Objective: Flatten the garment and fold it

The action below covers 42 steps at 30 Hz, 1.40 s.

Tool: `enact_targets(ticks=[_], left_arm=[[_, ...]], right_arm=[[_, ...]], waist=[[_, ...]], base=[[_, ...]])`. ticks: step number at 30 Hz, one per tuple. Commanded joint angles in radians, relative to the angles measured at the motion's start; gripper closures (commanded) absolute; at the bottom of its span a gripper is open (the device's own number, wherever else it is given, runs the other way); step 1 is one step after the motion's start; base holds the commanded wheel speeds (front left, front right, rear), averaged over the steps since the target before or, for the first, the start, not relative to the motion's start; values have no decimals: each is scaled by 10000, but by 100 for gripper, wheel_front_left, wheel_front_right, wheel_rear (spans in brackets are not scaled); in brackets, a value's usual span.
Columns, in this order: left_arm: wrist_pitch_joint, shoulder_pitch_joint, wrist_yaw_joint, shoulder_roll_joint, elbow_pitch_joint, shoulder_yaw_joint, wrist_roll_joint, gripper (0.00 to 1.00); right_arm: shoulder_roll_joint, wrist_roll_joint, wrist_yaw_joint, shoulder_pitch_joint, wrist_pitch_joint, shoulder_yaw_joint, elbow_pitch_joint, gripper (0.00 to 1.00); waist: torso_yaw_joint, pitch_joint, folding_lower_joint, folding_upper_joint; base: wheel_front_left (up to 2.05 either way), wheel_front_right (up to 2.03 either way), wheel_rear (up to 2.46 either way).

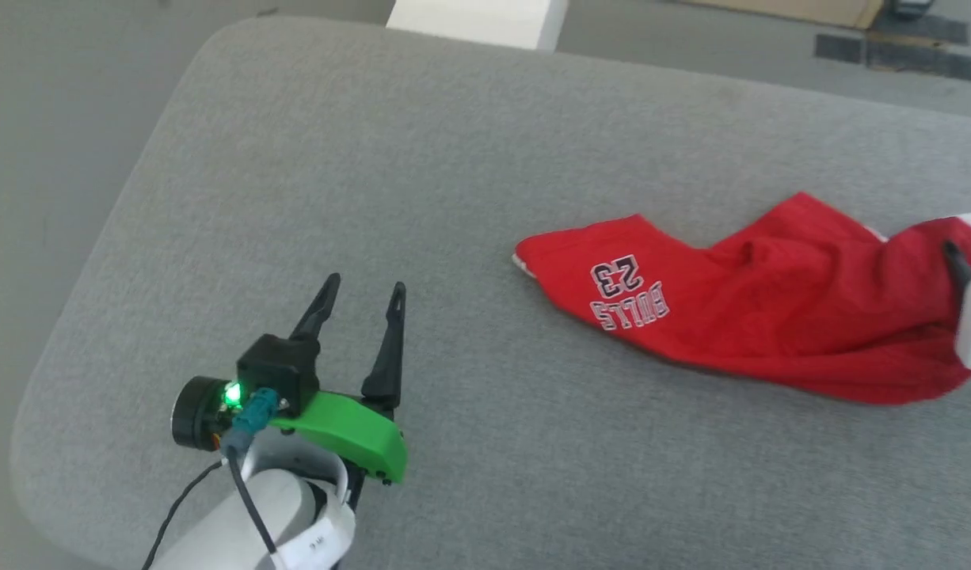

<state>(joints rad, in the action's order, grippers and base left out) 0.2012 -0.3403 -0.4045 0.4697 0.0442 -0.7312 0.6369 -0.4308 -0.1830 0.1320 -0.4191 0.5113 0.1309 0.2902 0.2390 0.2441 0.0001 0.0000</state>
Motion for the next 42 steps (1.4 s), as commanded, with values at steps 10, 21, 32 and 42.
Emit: enact_targets(ticks=[10, 21, 32, 42], left_arm=[[-45, 127, -15, 241, 88, 260, 430, 0], [-914, 265, 222, 442, 222, -125, 749, 0], [-4106, -1449, 691, 965, -236, -649, 1146, 0], [-7803, -3879, 1191, 983, -1746, -904, 1970, 0]], right_arm=[[566, -1508, -13, 995, -1963, -863, -2153, 0], [2056, -1656, -13, 3812, -3701, -779, -4280, 0], [2928, -1033, -13, 4513, -3716, -647, -5204, 0], [3087, -922, -13, 4137, -3953, -786, -5371, 0]], waist=[[-1272, -1304, -1, 0], [-2018, -1345, -1, 0], [-2869, -69, -1, 0], [-3519, 995, -1, 0]], base=[[0, 0, 0], [0, 0, 0], [0, 0, 0], [0, 0, 0]])
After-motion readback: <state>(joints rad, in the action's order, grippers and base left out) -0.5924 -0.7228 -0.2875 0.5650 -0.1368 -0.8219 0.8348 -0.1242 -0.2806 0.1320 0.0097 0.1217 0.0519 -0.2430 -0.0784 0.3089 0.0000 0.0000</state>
